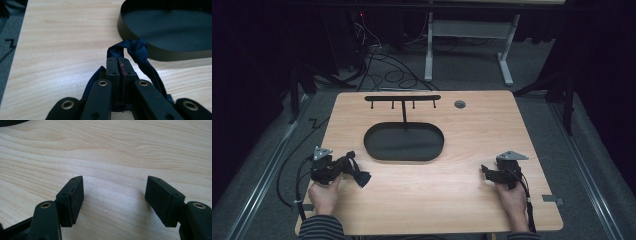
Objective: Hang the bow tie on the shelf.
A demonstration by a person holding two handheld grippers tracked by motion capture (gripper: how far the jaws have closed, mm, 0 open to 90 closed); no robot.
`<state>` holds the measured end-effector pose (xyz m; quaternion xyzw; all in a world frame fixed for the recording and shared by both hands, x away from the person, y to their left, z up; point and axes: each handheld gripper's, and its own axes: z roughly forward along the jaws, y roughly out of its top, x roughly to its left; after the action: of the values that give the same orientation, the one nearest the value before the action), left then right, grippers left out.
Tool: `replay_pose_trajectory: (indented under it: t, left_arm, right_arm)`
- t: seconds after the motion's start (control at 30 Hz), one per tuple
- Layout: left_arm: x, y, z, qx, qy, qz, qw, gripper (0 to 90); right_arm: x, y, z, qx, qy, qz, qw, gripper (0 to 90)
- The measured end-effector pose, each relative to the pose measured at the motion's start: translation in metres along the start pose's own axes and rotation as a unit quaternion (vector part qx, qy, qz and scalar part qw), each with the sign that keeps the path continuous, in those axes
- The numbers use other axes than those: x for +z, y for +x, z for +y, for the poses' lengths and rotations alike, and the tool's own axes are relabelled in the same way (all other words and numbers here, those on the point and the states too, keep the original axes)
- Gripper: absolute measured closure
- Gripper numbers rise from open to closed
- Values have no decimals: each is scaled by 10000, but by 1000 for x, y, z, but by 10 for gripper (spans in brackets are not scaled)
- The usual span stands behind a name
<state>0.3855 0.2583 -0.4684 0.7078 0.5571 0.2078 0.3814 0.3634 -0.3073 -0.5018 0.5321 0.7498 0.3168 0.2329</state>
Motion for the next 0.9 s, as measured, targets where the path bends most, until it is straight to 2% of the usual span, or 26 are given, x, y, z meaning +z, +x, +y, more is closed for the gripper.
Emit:
replay_pose_trajectory:
  t: [0.07, 0.23, 0.4, 0.67, 0.9]
  left_arm:
    - [-6, -4, 5, 73, -111, -38, 9999, 880]
    - [-11, -9, 10, 104, -239, -75, 9996, 879]
    - [-20, -19, 19, 251, -425, -131, 9987, 879]
    - [-30, -30, 33, 460, -585, -190, 9970, 879]
    - [-35, -38, 41, 562, -677, -244, 9958, 879]
  right_arm:
    - [0, 0, 0, 0, -7, -8, 10000, 329]
    - [0, 0, 0, 6, 1, -3, 10000, 329]
    - [0, 0, 0, -7, -1, 4, 10000, 329]
    - [0, 0, 0, 2, 0, 10, 10000, 329]
    - [0, 0, 0, 4, 1, 13, 10000, 329]
